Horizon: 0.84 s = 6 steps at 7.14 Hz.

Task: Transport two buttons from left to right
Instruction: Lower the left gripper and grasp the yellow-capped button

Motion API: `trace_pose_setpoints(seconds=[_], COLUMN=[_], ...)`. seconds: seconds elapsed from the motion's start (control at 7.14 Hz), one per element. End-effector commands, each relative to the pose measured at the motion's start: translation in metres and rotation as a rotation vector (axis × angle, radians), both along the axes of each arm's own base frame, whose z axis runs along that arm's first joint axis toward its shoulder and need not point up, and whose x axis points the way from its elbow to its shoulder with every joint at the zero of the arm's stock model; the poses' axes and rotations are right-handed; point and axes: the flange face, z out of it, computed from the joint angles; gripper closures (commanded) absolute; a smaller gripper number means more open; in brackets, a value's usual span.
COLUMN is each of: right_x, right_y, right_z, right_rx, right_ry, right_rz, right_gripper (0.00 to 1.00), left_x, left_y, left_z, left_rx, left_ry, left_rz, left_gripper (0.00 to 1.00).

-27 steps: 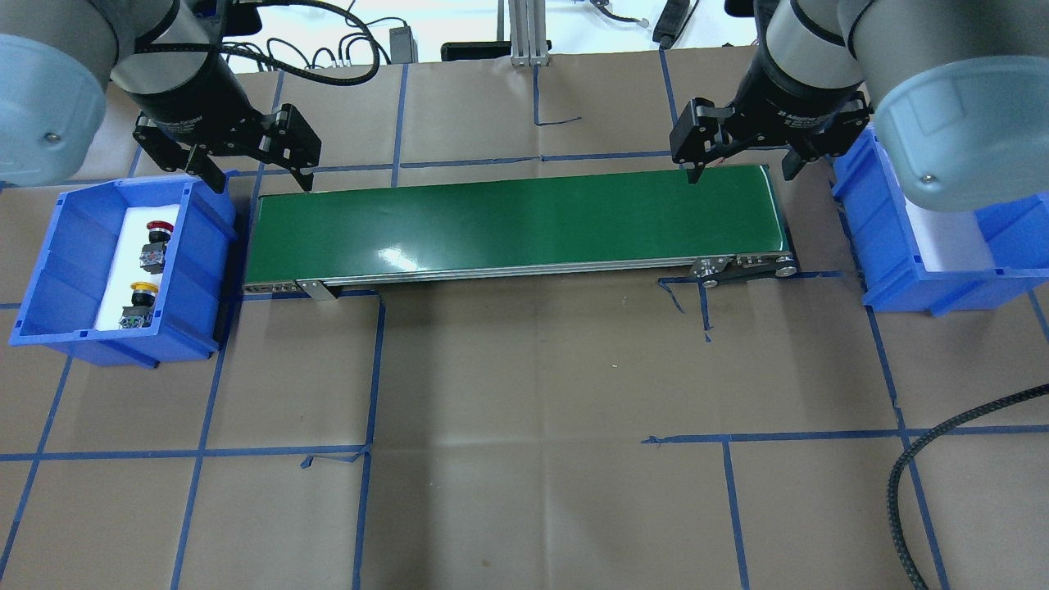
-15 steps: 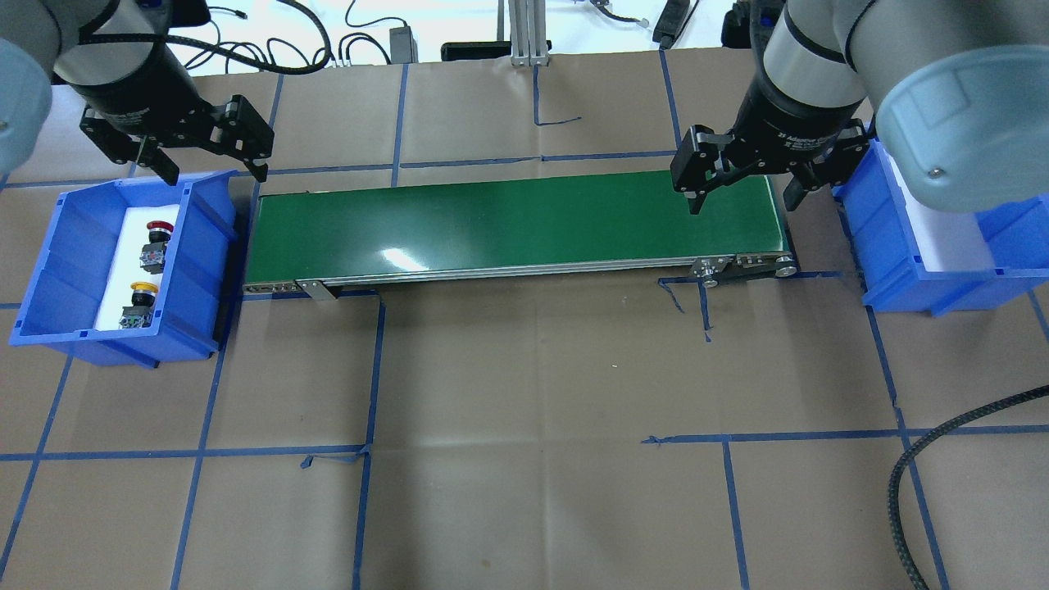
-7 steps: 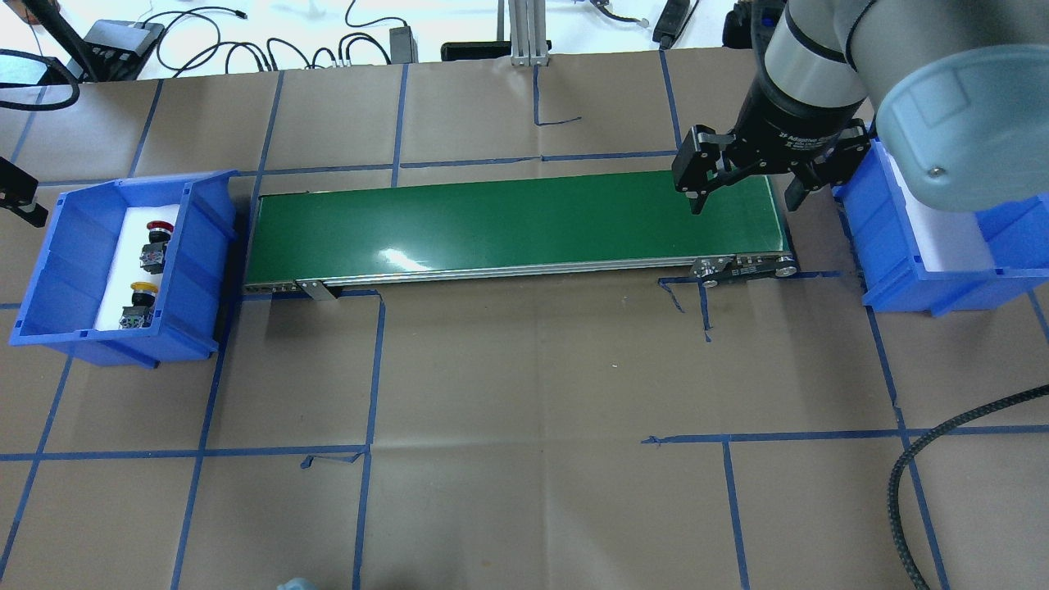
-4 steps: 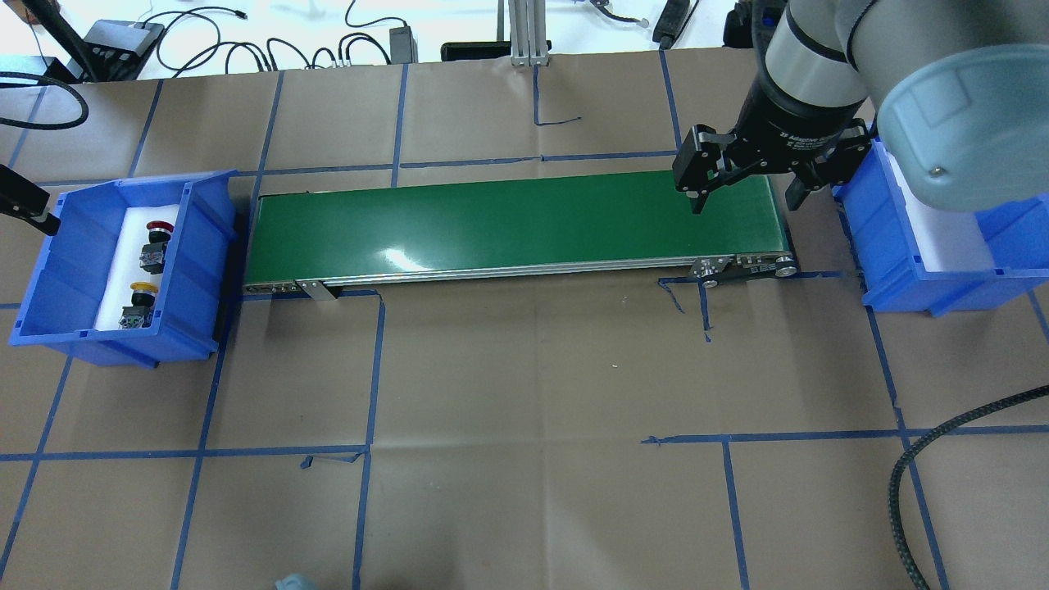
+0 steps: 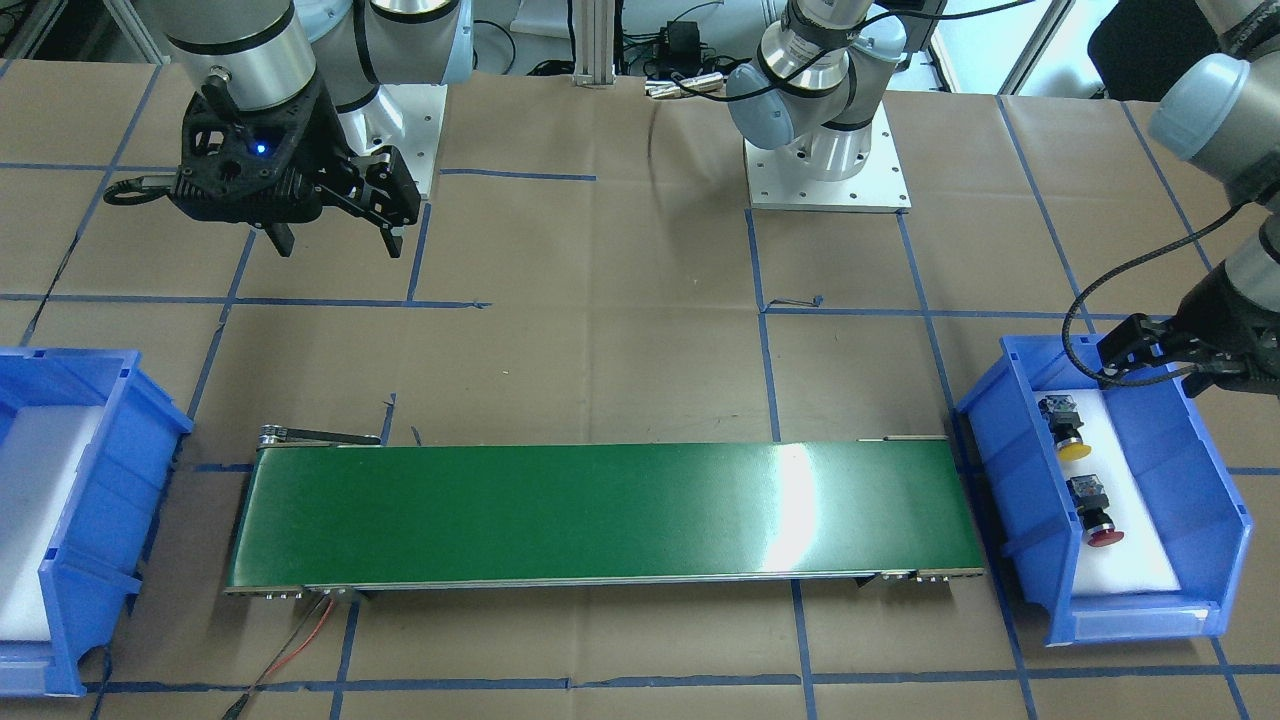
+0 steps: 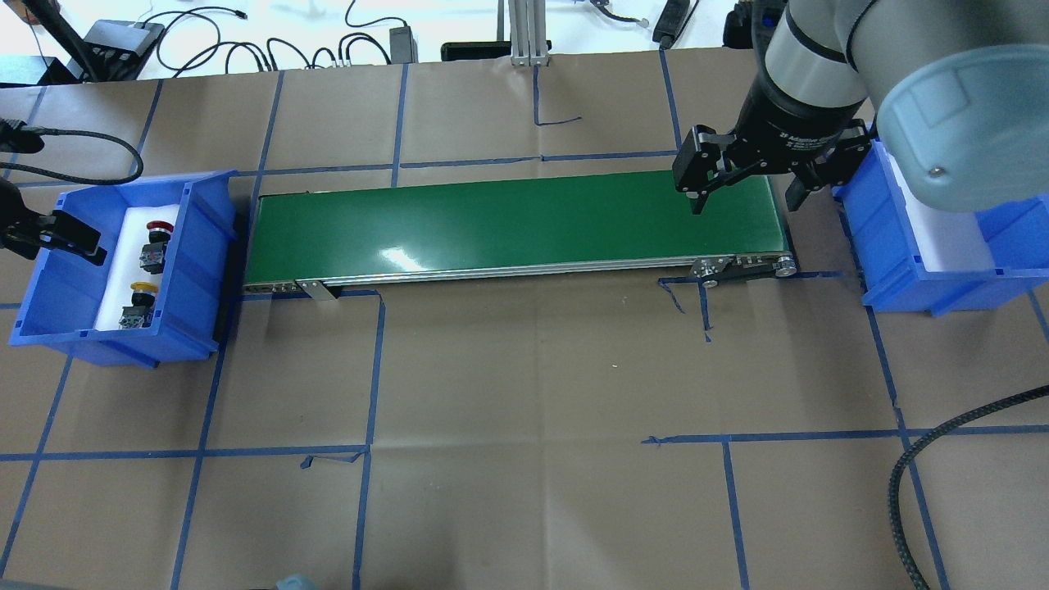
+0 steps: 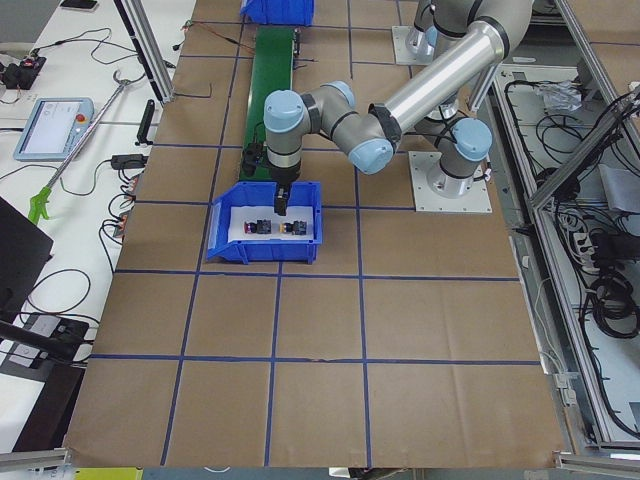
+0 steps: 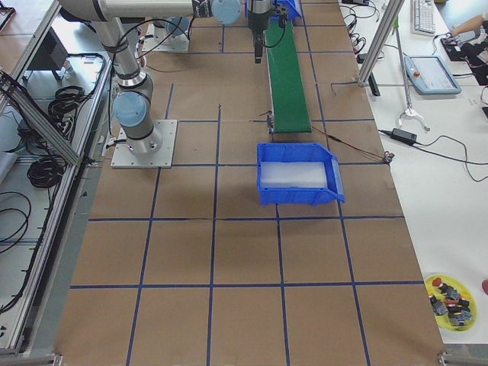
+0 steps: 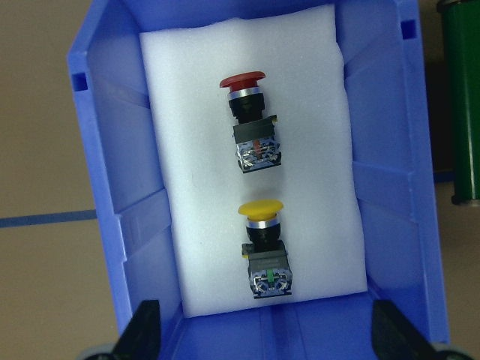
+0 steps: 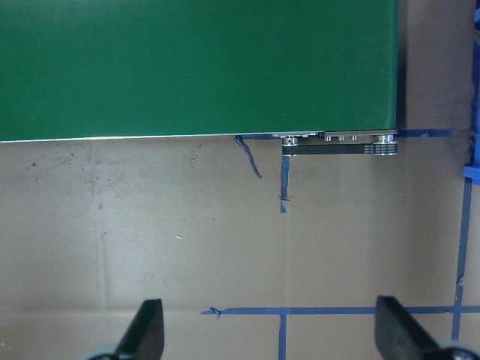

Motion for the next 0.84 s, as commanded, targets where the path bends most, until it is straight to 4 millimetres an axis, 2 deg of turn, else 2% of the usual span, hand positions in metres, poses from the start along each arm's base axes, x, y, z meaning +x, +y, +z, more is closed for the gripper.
trace_pose_setpoints(seconds=[0.0,0.28,0.42,0.7], right_x=[0.0,0.0,-0.001,-0.001], right_y=[0.0,0.0,-0.001,-0.001], right_z=[0.0,0.0,0.0,0.001], right_rx=[-0.001,-0.001,-0.001,-0.002], right_ry=[-0.001,-0.002,0.0,0.0], right_rz=[0.001,0.001,0.0,-0.002], right_gripper=[0.0,0.0,0.0,0.0], left_x=[-0.01,-0.002,0.002,-0.002], left_y=[0.006,-0.002,-0.005,0.0], left_z=[-0.039,-0.072,-0.081,-0.098], left_rx=[-0.013,-0.022,-0.024,-0.009], left_ry=[0.037,0.022,0.014,0.022], left_rz=[-0.007,-0.005,-0.002,0.002], left_gripper=[0.01,0.01,0.01,0.01])
